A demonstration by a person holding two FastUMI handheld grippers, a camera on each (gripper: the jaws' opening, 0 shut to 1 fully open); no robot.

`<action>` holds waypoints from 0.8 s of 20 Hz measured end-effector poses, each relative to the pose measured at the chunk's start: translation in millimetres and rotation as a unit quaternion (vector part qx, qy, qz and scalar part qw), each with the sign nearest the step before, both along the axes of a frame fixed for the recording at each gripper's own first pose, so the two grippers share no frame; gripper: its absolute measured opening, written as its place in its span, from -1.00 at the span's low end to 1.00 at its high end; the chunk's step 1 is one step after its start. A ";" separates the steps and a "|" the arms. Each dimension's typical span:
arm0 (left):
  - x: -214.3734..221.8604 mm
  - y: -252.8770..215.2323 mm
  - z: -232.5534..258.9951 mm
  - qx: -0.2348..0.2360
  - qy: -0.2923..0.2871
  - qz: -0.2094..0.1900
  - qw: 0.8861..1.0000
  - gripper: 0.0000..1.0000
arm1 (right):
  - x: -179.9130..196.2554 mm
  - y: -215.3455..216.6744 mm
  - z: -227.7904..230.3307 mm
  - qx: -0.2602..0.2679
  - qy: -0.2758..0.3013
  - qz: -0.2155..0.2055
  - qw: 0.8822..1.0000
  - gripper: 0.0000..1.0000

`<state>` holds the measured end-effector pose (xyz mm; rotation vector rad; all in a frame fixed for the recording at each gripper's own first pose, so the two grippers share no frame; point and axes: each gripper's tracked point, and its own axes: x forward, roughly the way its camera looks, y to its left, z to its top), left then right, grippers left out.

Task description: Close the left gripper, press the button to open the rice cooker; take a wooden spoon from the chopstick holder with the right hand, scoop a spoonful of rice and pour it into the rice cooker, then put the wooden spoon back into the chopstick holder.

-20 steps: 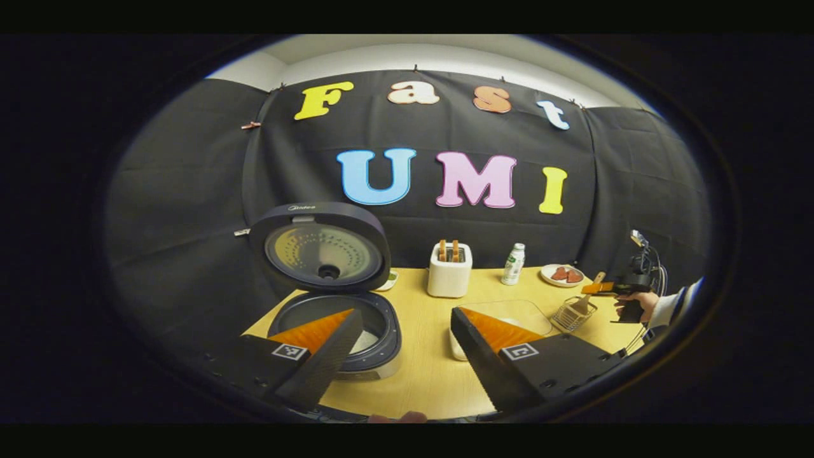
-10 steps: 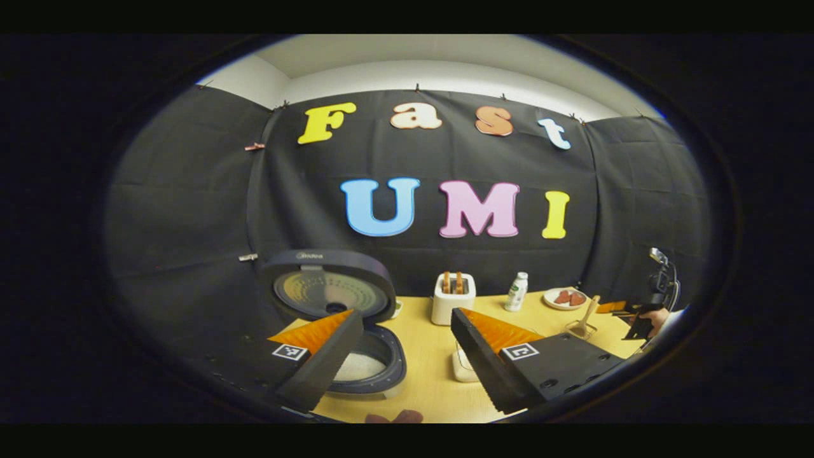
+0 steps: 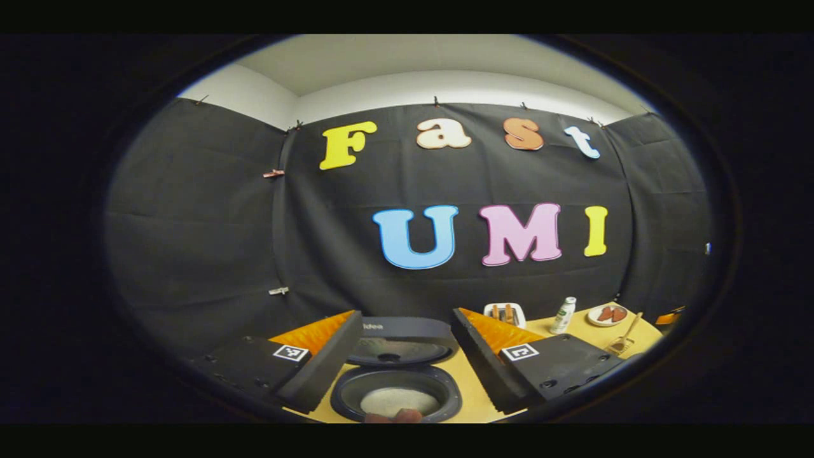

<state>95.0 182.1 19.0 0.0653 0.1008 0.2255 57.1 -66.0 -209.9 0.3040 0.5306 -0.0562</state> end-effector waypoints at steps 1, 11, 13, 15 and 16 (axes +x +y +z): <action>8.8 7.2 -0.1 0.001 0.001 0.001 1.000 0.89 | -2.3 6.3 8.5 0.004 -0.006 0.003 1.000 0.97; 80.7 53.5 -33.4 -0.012 0.042 0.009 0.999 0.87 | 5.9 30.4 76.4 -0.053 -0.072 0.048 0.995 0.97; 87.4 57.6 -44.6 -0.013 0.058 0.012 0.998 0.87 | 4.4 33.8 79.8 -0.057 -0.074 0.051 0.994 0.96; 86.8 64.7 -58.2 -0.027 0.078 0.026 0.996 0.87 | 4.1 37.6 81.6 -0.056 -0.074 0.052 0.994 0.96; 83.5 64.1 -57.3 -0.038 0.073 0.029 0.996 0.92 | 3.4 38.8 81.1 -0.057 -0.074 0.053 0.994 0.96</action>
